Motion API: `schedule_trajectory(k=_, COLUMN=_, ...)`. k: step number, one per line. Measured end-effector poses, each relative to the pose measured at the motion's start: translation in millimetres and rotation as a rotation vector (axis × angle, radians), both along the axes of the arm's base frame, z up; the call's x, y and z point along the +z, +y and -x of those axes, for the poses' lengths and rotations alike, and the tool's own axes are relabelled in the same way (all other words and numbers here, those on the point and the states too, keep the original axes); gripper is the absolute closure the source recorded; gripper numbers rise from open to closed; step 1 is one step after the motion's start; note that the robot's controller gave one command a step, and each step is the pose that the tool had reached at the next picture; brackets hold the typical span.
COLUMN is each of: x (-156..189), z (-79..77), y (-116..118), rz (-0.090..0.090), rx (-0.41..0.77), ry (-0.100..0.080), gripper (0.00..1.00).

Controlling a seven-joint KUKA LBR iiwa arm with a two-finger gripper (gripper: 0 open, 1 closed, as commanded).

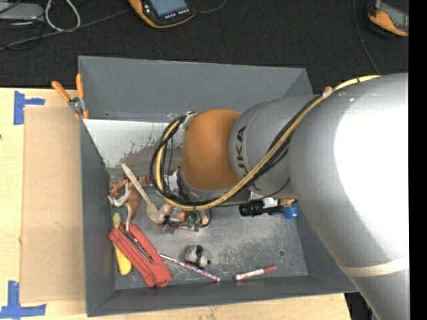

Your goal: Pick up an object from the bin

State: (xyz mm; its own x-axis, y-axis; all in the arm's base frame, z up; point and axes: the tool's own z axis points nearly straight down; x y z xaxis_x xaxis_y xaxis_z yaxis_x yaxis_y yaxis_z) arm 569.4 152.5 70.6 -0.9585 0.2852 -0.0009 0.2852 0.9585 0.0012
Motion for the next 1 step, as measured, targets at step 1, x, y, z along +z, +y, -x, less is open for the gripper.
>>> schedule_trajectory(k=1, x=54.4, z=7.5, y=-2.5, rz=0.003, rx=0.039, ry=0.008, gripper=1.0)
